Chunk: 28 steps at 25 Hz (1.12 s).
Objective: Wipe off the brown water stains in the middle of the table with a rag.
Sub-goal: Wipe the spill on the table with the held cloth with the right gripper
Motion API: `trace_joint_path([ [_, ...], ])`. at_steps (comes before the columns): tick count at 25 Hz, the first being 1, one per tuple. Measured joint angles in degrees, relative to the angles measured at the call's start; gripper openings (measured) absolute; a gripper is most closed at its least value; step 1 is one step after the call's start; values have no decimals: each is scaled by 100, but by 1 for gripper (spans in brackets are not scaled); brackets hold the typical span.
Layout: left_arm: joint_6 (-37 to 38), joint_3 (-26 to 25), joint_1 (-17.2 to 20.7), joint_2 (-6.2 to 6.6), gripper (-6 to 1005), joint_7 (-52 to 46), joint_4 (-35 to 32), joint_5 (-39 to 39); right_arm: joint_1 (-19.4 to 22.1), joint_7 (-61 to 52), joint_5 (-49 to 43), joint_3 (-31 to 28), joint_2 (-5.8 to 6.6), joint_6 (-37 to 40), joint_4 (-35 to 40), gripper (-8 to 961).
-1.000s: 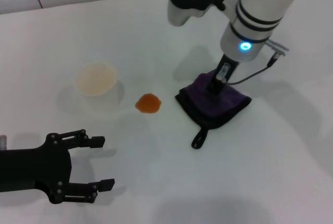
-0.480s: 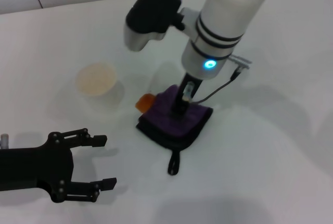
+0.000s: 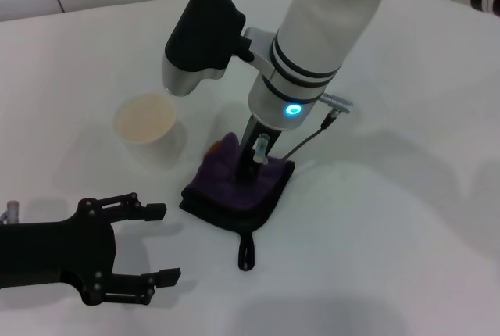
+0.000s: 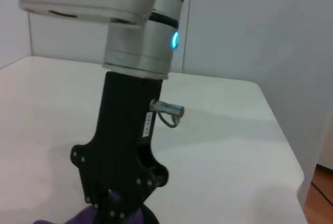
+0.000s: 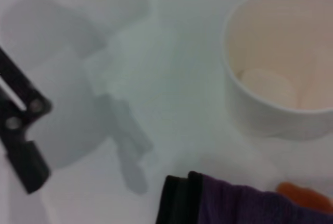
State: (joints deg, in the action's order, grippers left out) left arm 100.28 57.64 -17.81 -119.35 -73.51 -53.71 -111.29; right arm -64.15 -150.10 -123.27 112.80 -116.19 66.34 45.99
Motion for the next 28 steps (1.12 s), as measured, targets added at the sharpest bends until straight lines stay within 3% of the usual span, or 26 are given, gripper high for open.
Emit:
trace_joint_path([
  [19, -9, 2, -9, -9, 861, -43, -9, 5, -145, 279, -92, -50, 16, -970, -926, 24],
  [28, -19, -14, -20, -9, 861, -43, -9, 13, -161, 270, -479, -426, 48, -1307, -1184, 24],
])
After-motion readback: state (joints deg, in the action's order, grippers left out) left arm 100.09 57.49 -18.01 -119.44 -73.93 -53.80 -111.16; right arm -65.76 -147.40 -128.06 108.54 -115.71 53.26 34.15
